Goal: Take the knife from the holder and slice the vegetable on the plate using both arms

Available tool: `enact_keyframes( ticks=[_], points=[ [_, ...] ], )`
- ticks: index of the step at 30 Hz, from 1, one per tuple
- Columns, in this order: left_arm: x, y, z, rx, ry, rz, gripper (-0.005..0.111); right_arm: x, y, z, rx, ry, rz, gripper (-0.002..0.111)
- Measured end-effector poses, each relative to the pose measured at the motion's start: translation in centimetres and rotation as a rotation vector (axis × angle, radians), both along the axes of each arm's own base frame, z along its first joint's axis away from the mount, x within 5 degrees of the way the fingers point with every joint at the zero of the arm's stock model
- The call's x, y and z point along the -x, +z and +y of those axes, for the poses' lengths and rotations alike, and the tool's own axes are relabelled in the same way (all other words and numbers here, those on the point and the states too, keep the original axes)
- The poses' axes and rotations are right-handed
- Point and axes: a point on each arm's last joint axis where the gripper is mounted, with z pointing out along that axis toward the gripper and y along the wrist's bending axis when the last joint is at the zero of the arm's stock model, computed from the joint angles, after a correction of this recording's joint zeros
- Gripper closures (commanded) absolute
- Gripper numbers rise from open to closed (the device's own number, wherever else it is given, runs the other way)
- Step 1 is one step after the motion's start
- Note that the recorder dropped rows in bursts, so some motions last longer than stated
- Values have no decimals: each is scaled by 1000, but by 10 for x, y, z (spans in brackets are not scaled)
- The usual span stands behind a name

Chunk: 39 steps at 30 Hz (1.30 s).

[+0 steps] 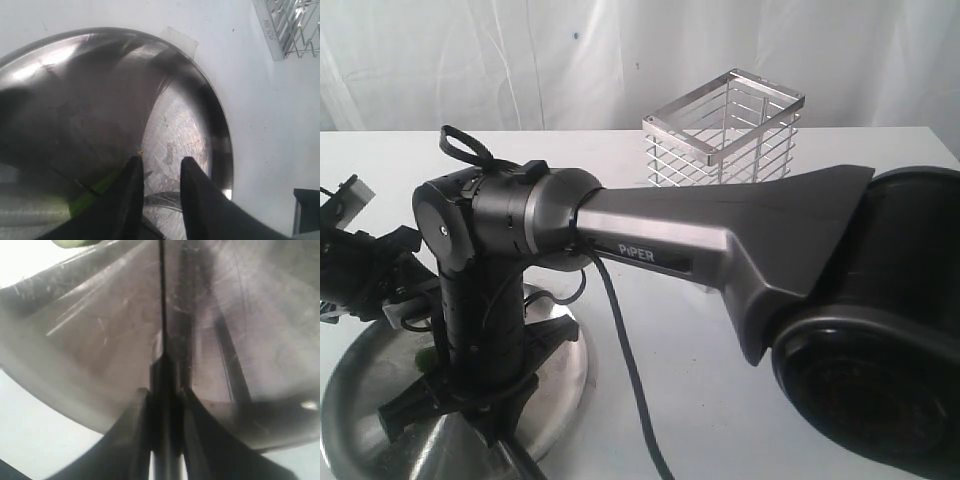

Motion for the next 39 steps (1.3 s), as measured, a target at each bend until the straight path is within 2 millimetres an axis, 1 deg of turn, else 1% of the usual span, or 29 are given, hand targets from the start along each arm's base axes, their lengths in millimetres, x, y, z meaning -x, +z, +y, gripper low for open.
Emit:
enact_keyframes(
  ticks=[7,12,19,22,25,27,29,30,31,39],
  points=[
    [0,4,-4,53,-12,-13,75,0,-2,0,4,1,0,108],
    [0,4,-4,58,-18,-15,75,1,-6,1,5,-4,19,108],
    [0,4,-4,58,-18,-15,75,1,-6,2,0,-8,27,108],
    [0,4,-4,58,-18,-15,75,3,-13,4,-2,-9,57,108],
    [0,4,-4,60,-19,-15,75,4,-14,5,-11,-6,70,108],
    [0,4,-4,63,-19,-15,78,4,-14,5,-9,-5,71,108],
    [1,5,-5,65,-23,-15,93,4,-14,5,-11,-4,72,108],
    [1,4,-4,60,-29,-14,104,4,-14,5,-11,-4,72,108],
    [2,3,-4,50,-40,-11,107,4,-14,5,-11,-4,72,108],
    [5,1,-3,21,-64,18,107,4,-14,5,-14,14,70,108]
  ],
)
